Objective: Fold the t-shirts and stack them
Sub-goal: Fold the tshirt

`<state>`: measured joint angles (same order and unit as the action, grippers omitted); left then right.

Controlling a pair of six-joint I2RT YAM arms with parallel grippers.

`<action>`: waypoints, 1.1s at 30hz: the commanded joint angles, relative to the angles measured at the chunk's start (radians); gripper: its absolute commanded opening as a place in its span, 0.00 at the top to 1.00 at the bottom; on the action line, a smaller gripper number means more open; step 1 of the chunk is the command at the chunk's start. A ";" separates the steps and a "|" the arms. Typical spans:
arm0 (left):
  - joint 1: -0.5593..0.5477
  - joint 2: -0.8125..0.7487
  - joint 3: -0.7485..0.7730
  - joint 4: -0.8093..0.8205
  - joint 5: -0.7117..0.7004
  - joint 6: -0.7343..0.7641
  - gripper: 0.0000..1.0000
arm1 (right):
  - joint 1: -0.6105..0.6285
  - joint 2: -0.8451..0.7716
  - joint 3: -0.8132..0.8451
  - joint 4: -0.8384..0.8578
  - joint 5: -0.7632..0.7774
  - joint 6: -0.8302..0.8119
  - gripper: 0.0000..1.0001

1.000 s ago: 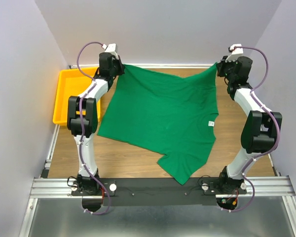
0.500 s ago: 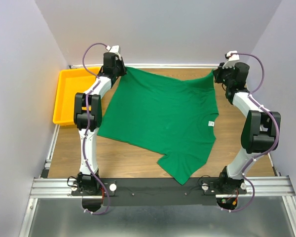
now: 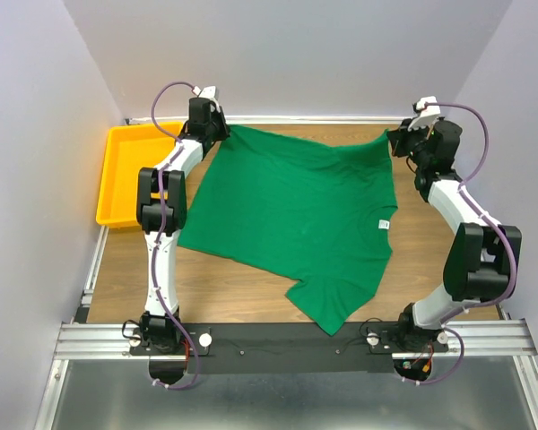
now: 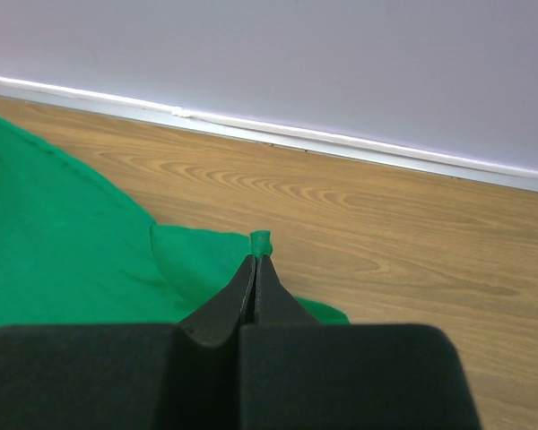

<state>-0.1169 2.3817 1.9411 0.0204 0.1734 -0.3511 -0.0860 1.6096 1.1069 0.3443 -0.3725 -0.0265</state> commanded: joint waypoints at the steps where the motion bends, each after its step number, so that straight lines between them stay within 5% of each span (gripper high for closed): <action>1: 0.011 0.020 0.032 -0.011 0.018 -0.015 1.00 | -0.003 -0.057 -0.048 0.012 -0.046 0.002 0.99; 21: 0.019 0.017 0.012 0.004 0.031 -0.025 1.00 | -0.003 -0.169 -0.153 -0.036 -0.098 -0.009 0.99; 33: 0.029 -0.065 -0.140 0.087 0.028 -0.025 1.00 | -0.003 -0.188 -0.176 -0.053 -0.071 -0.018 1.00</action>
<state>-0.0982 2.3875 1.8355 0.0616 0.1886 -0.3691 -0.0860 1.4429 0.9447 0.3042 -0.4431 -0.0277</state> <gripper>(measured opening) 0.008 0.005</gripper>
